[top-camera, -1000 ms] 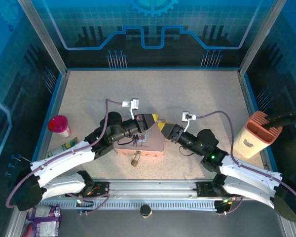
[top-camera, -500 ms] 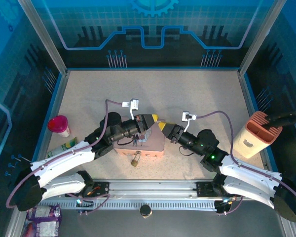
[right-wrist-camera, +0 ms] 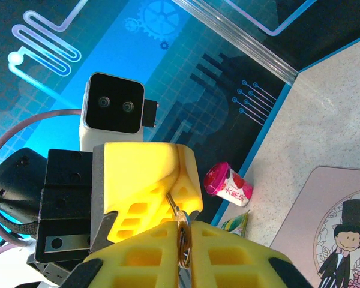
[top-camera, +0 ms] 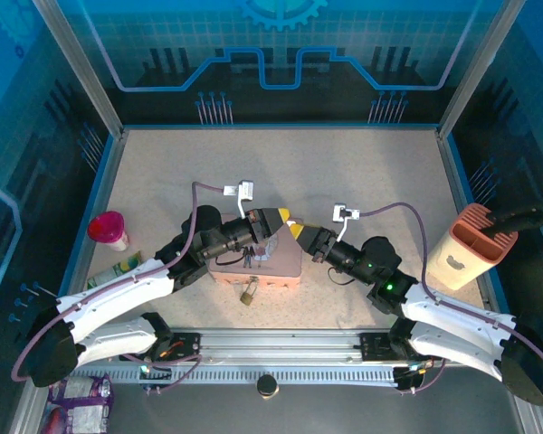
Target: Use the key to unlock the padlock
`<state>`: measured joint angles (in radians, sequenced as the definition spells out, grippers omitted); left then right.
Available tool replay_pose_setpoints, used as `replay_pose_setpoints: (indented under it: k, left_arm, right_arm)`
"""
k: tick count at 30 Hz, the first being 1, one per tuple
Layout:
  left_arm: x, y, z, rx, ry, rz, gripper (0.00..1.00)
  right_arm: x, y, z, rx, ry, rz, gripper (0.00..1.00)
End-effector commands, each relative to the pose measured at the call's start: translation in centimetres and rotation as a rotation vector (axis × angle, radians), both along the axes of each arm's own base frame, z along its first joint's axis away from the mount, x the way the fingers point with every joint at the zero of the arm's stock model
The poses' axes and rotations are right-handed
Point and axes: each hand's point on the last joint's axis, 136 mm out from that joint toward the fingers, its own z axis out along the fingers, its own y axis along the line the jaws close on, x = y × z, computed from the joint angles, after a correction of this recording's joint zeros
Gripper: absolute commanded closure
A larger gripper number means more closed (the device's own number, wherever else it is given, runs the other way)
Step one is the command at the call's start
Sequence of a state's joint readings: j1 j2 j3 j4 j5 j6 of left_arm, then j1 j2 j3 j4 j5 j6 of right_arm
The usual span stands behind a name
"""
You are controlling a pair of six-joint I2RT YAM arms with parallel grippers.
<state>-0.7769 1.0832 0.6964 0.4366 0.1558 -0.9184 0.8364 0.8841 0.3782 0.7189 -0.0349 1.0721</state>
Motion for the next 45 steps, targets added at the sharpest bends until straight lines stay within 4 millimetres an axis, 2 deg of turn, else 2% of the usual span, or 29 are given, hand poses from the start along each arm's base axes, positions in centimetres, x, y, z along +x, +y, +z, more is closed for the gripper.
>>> replay_pose_setpoints:
  k: [1,7,16,18,20,21,24,26,28,31,37,41,45]
  left_arm:
    - [-0.4,-0.2,0.0,-0.019,-0.007,-0.027,1.00]
    - [-0.4,-0.3,-0.2,-0.022,-0.001,-0.032,1.00]
    - [-0.2,-0.2,-0.6,-0.011,0.005,-0.023,1.00]
    - [-0.1,-0.1,-0.9,0.006,0.010,-0.016,0.91]
    - [0.1,0.3,-1.2,0.053,0.011,0.005,0.70]
    - [0.4,1.1,-2.0,0.114,0.030,0.039,0.59]
    - [0.7,5.0,-3.7,0.321,0.078,0.170,0.39]
    - [0.4,7.4,-5.1,0.470,0.126,0.208,0.35]
    - [-0.6,8.7,-6.5,0.619,0.167,0.181,0.35]
    - [-2.9,10.2,-8.4,0.791,0.271,0.106,0.33]
    - [-9.4,12.0,-11.4,0.997,0.409,-0.008,0.33]
    - [-12.7,11.9,-14.8,1.053,0.503,-0.023,0.34]
    - [-13.6,11.6,-17.8,1.096,0.535,0.004,0.34]
  right_arm:
    - [-0.2,0.0,1.2,0.029,-0.038,0.011,0.86]
    - [-0.2,0.0,1.4,0.031,-0.042,0.014,0.85]
    - [0.0,-0.1,0.8,0.007,-0.020,0.000,0.99]
    - [0.1,-0.2,0.6,-0.013,-0.011,-0.009,1.00]
    - [0.2,-0.5,0.1,-0.040,0.008,-0.028,1.00]
    - [0.4,-0.8,-0.5,-0.072,0.026,-0.046,1.00]
    - [0.5,-2.2,-2.6,-0.211,0.085,-0.105,1.00]
    - [0.4,-3.5,-4.6,-0.315,0.129,-0.147,1.00]
    - [0.1,-4.6,-5.7,-0.379,0.144,-0.175,1.00]
    - [-0.5,-5.9,-6.4,-0.455,0.146,-0.192,1.00]
    - [-1.3,-7.4,-7.7,-0.568,0.169,-0.219,1.00]
    - [-1.6,-7.0,-8.4,-0.575,0.166,-0.205,1.00]
    - [-2.0,-5.6,-8.1,-0.556,0.120,-0.156,1.00]
